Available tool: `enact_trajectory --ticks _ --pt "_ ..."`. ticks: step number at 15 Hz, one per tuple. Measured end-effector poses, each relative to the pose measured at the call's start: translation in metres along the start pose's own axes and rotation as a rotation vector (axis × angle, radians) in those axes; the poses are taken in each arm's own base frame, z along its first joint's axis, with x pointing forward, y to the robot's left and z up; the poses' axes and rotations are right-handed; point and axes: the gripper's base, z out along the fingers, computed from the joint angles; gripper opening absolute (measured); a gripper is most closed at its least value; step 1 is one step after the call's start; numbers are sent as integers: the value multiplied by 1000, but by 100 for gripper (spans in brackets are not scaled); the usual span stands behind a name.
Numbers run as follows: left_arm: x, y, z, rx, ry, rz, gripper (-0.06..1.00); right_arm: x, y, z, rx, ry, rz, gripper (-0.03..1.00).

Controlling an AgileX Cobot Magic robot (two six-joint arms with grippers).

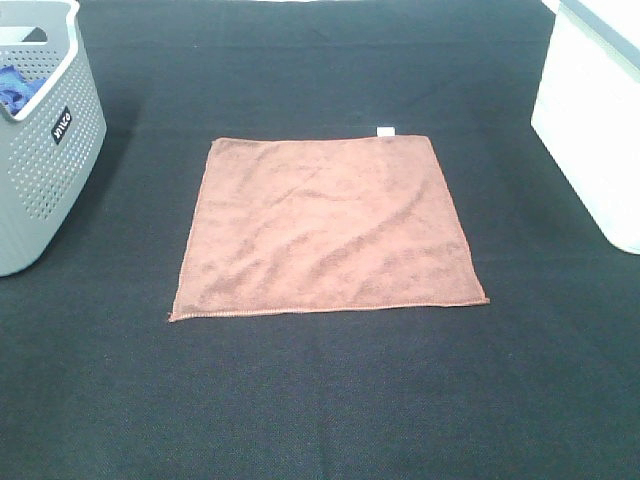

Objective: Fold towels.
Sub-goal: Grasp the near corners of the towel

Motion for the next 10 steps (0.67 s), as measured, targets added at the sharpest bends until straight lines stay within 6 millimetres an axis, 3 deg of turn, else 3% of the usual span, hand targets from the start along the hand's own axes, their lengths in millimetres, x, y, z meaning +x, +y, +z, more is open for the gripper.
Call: enact_trajectory --ticks 10 --pt "0 0 0 0 0 0 55 0 0 0 0 0 0 71"
